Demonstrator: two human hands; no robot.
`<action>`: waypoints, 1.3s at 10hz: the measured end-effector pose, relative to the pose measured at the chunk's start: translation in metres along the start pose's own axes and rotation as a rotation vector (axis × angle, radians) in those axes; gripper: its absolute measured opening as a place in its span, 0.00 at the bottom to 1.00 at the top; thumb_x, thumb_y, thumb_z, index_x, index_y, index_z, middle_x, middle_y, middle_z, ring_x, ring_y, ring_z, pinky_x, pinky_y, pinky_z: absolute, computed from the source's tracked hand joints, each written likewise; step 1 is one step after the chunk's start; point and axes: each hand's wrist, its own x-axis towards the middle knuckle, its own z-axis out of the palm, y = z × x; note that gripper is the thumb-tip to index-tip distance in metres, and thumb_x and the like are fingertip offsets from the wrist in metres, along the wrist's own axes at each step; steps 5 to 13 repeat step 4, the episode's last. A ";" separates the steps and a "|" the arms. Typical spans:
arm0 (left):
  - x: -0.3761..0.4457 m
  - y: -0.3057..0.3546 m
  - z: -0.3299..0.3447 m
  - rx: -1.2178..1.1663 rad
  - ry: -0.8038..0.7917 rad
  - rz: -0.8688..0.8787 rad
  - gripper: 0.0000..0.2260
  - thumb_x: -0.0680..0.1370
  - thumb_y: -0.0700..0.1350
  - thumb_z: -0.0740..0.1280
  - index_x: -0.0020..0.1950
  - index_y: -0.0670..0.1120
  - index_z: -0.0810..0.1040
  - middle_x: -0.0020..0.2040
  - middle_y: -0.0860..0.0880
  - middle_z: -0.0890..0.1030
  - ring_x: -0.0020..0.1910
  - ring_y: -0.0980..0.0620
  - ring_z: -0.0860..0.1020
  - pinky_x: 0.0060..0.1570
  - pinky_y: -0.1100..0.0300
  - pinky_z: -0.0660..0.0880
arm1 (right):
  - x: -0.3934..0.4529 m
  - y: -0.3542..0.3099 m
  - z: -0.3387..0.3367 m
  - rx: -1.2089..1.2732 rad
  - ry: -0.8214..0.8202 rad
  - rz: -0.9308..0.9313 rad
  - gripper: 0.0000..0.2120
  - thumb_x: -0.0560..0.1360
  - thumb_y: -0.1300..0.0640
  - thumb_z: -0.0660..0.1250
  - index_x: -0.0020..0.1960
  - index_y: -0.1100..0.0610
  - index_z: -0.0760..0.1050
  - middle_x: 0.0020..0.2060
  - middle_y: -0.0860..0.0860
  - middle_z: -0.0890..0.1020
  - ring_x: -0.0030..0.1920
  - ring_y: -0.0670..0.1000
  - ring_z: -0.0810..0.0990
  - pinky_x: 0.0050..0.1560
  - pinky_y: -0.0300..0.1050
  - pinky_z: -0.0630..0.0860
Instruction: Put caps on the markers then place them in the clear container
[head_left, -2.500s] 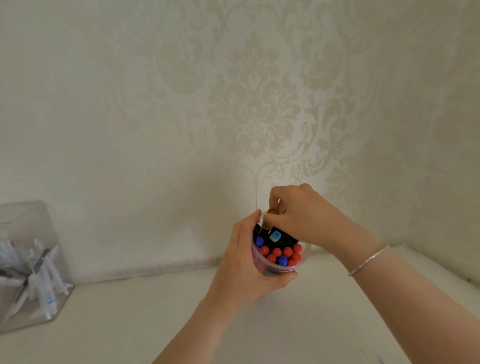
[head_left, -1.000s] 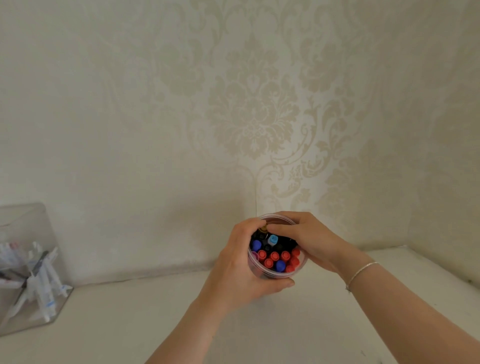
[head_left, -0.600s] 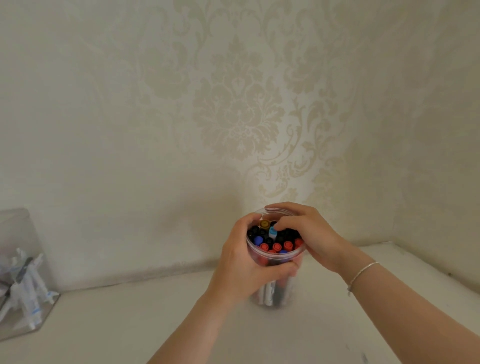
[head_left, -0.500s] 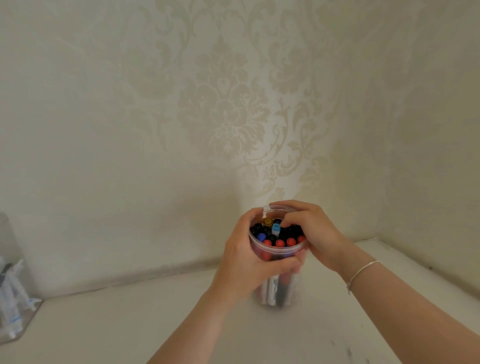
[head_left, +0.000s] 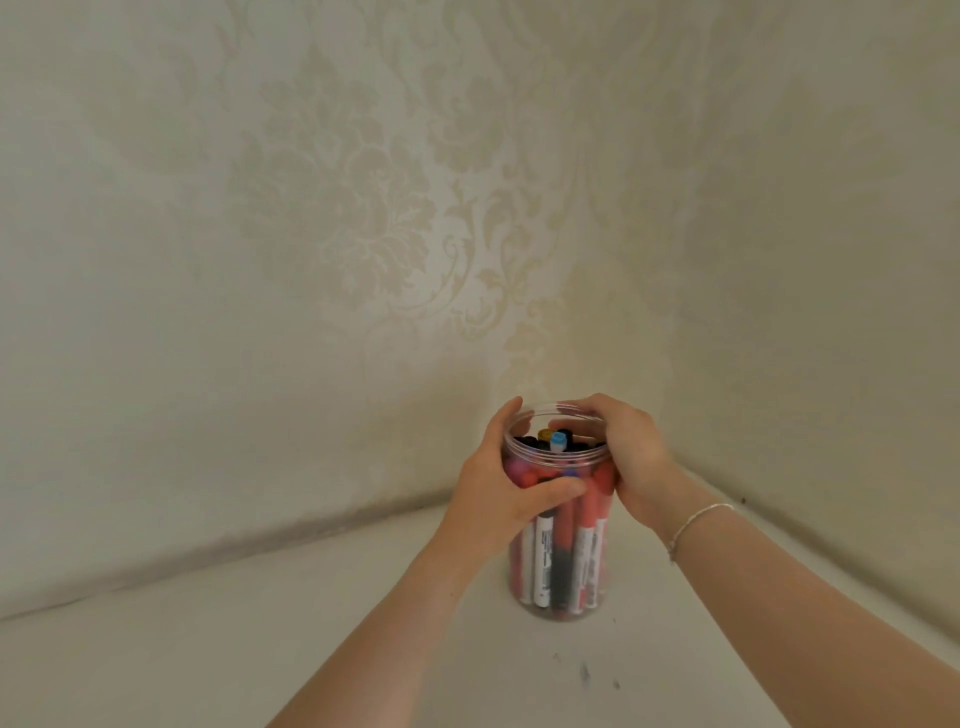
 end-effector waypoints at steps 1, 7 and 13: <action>-0.005 0.003 -0.001 0.021 -0.046 -0.014 0.49 0.61 0.60 0.77 0.76 0.58 0.55 0.65 0.60 0.73 0.61 0.64 0.75 0.63 0.60 0.73 | 0.001 0.004 -0.003 0.009 -0.028 0.012 0.13 0.76 0.49 0.62 0.46 0.58 0.80 0.44 0.57 0.84 0.44 0.57 0.82 0.53 0.52 0.77; -0.055 0.057 -0.065 -0.011 0.279 0.162 0.41 0.61 0.79 0.61 0.69 0.62 0.62 0.72 0.60 0.67 0.72 0.61 0.64 0.69 0.66 0.62 | -0.111 -0.129 -0.081 0.088 -0.027 -0.794 0.11 0.81 0.56 0.53 0.53 0.52 0.74 0.45 0.48 0.83 0.49 0.48 0.81 0.50 0.43 0.79; -0.055 0.057 -0.065 -0.011 0.279 0.162 0.41 0.61 0.79 0.61 0.69 0.62 0.62 0.72 0.60 0.67 0.72 0.61 0.64 0.69 0.66 0.62 | -0.111 -0.129 -0.081 0.088 -0.027 -0.794 0.11 0.81 0.56 0.53 0.53 0.52 0.74 0.45 0.48 0.83 0.49 0.48 0.81 0.50 0.43 0.79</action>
